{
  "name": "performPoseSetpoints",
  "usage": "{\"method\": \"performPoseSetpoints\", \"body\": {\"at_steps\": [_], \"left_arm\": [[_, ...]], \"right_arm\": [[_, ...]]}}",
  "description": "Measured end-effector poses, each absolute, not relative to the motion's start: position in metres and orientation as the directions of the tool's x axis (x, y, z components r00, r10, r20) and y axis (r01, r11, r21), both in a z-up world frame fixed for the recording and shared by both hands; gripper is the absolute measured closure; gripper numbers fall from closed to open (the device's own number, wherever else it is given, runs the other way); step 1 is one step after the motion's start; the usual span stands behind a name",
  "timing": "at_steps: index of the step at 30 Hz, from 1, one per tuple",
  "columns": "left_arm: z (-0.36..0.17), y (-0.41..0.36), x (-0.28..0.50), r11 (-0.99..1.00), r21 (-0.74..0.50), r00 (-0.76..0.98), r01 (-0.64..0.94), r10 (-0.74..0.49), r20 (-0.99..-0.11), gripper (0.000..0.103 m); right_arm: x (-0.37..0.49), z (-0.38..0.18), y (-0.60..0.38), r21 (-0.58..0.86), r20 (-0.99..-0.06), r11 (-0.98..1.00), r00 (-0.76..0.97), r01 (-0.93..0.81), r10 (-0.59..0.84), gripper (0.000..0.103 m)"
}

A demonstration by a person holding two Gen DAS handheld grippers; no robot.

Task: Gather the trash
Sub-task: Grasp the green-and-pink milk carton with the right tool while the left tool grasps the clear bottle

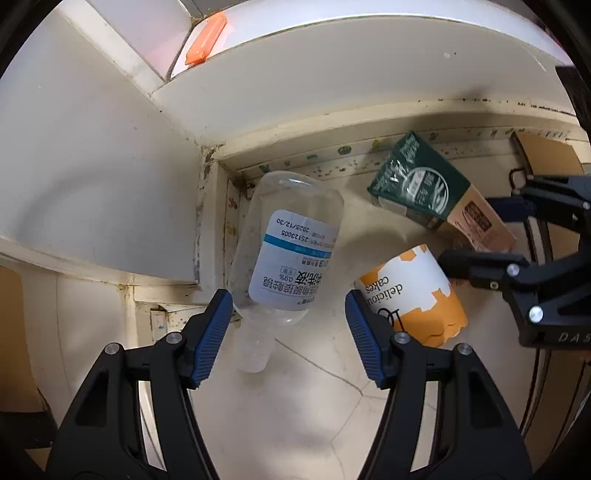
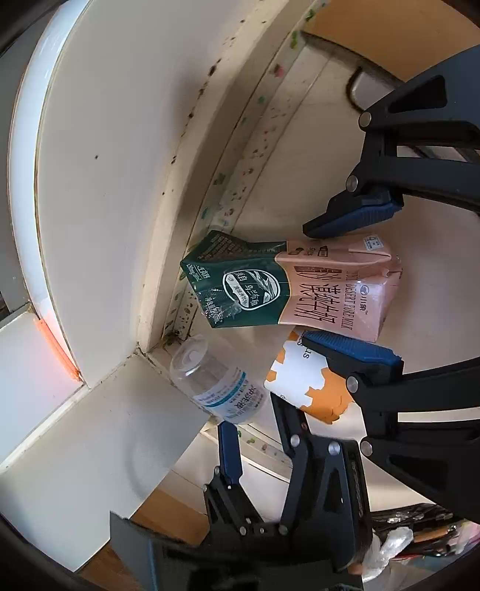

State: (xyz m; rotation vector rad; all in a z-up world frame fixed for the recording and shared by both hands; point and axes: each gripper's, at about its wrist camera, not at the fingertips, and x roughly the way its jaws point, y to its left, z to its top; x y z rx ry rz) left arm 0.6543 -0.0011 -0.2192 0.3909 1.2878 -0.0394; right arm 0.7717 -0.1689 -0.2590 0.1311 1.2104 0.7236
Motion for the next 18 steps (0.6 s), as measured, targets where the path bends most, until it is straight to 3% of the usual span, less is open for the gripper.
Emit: {"method": "performPoseSetpoints", "body": {"at_steps": [3,6,7,8,10,12,13,18], "left_arm": [[-0.216,0.000,0.651,0.946,0.231,0.296,0.226,0.160,-0.942,0.044],[-0.212,-0.003,0.644,0.946,0.213,0.304,0.243,0.134,-0.943,0.052],[-0.210,-0.005,0.642,0.946,0.205,0.303,0.250,0.124,-0.945,0.062],[-0.211,-0.005,0.639,0.951,0.171,0.282,0.258,0.095,-0.955,0.082],[-0.217,-0.005,0.634,0.960,0.088,0.212,0.264,0.032,-0.977,0.093],[-0.223,-0.010,0.624,0.954,0.103,0.205,0.282,0.046,-0.978,0.093],[-0.227,-0.011,0.618,0.952,0.099,0.195,0.291,0.042,-0.980,0.093],[-0.234,-0.004,0.601,0.962,0.035,0.169,0.271,-0.011,-0.986,0.093]], "right_arm": [[0.764,-0.263,-0.173,0.454,-0.804,0.775,0.173,-0.439,0.569,0.051],[0.759,-0.269,-0.182,0.460,-0.801,0.774,0.172,-0.435,0.573,0.051],[0.754,-0.270,-0.179,0.465,-0.799,0.772,0.170,-0.433,0.576,0.051],[0.737,-0.260,-0.180,0.468,-0.797,0.771,0.171,-0.432,0.579,0.051],[0.732,-0.260,-0.182,0.470,-0.795,0.771,0.174,-0.430,0.581,0.051],[0.726,-0.261,-0.186,0.475,-0.791,0.768,0.175,-0.430,0.587,0.051],[0.723,-0.261,-0.187,0.478,-0.788,0.766,0.176,-0.431,0.591,0.062],[0.719,-0.258,-0.173,0.483,-0.783,0.755,0.166,-0.443,0.599,0.062]]}}
